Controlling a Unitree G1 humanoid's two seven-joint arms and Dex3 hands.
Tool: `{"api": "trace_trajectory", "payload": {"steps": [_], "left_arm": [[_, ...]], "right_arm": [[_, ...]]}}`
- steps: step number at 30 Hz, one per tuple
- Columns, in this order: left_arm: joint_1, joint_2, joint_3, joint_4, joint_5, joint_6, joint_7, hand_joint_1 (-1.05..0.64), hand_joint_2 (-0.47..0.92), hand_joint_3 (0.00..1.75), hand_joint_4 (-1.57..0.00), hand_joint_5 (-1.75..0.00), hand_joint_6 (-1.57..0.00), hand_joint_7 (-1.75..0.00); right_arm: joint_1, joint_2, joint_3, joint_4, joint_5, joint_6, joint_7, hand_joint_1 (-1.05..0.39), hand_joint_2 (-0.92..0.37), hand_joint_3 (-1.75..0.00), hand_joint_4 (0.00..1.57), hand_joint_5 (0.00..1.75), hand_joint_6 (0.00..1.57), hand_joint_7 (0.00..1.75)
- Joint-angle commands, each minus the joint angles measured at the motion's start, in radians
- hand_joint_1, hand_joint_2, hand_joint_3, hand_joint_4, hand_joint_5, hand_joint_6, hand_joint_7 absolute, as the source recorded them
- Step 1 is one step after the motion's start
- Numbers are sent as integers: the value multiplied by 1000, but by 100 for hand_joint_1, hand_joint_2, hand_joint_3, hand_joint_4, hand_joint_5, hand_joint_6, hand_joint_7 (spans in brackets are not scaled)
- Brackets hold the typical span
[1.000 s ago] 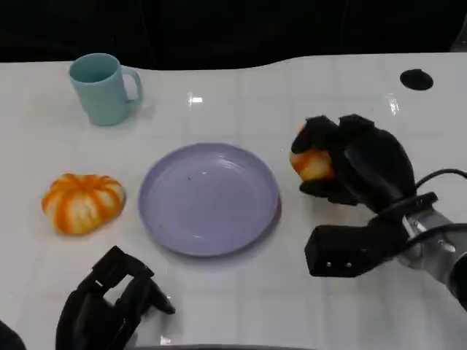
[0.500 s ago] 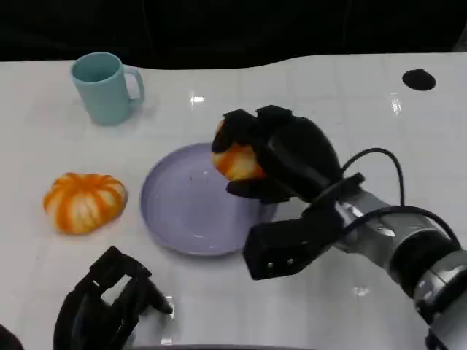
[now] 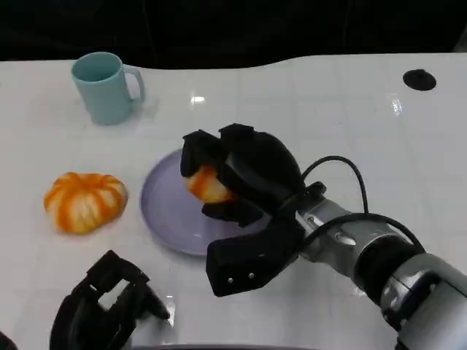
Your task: Grasp the bread from the table and place it into the plate.
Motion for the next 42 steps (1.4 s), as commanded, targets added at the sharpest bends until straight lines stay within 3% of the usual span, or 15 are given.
{"api": "trace_trajectory", "payload": {"steps": [1, 2, 3, 5, 6, 10, 16, 21, 27, 34, 37, 41, 42], "left_arm": [[7, 7, -3, -1, 3, -14, 3, -53, 92, 26, -62, -175, -52, -150], [8, 6, -4, -3, 4, -10, 7, -54, 92, 26, -62, -175, -52, -150], [9, 5, -4, -5, 3, -6, 10, -54, 92, 25, -62, -175, -53, -151], [12, 3, -5, -9, 4, -3, 15, -54, 92, 25, -62, -175, -53, -151], [13, 2, -5, -10, 3, -2, 16, -54, 92, 24, -62, -175, -52, -150], [12, 1, -4, -4, -3, -5, 8, -52, 92, 25, -60, -175, -51, -148], [10, -1, -5, 0, 3, -14, 11, -52, 92, 27, -60, -175, -51, -148], [13, -6, -6, -7, 1, -7, 17, -53, 92, 25, -60, -175, -52, -148], [16, -7, -13, -15, 7, -10, 25, -53, 92, 27, -61, -175, -51, -149], [12, -10, -10, -10, -8, -12, 10, -52, 92, 26, -60, -175, -51, -150], [10, -10, -10, -9, -13, -3, 9, -53, 92, 26, -61, -175, -52, -151], [6, -9, -9, 3, -2, -17, 17, -54, 92, 26, -62, -175, -51, -153], [4, -8, -8, 6, -1, -18, 19, -54, 92, 26, -62, -175, -50, -153]], "right_arm": [[-22, 5, 6, 16, 1, 45, 48, -37, -86, -30, 72, 115, 85, 51], [-26, 6, 7, 17, 2, 60, 85, -38, -88, -26, 70, 108, 84, 45], [-28, 6, 9, 16, 2, 71, 114, -43, -90, -25, 63, 80, 76, 27], [-29, 4, 8, 11, 6, 82, 169, -52, -92, -27, 50, 48, 61, 8], [-28, 3, 7, 8, 8, 84, 188, -55, -92, -29, 45, 41, 56, 4], [-19, 1, 0, -3, 14, 86, 219, -65, -92, -33, 26, 27, 34, 0], [-10, 1, -8, -18, 26, 89, 258, -75, -92, -43, 4, 16, 16, 0], [-2, -7, -31, -40, 70, 82, 348, -86, -92, -51, 0, 2, 5, 0], [25, -54, -50, -100, 99, 41, 387, -90, -92, -53, 1, 1, 5, 1], [112, -153, -99, -231, 150, -63, 392, -86, -92, -52, 10, 6, 12, 4], [176, -191, -156, -300, 220, -135, 408, -79, -92, -47, 18, 11, 20, 7], [288, -232, -260, -378, 382, -253, 477, -70, -92, -44, 45, 29, 41, 16], [314, -235, -285, -393, 430, -278, 507, -68, -92, -42, 50, 40, 49, 17]]}}
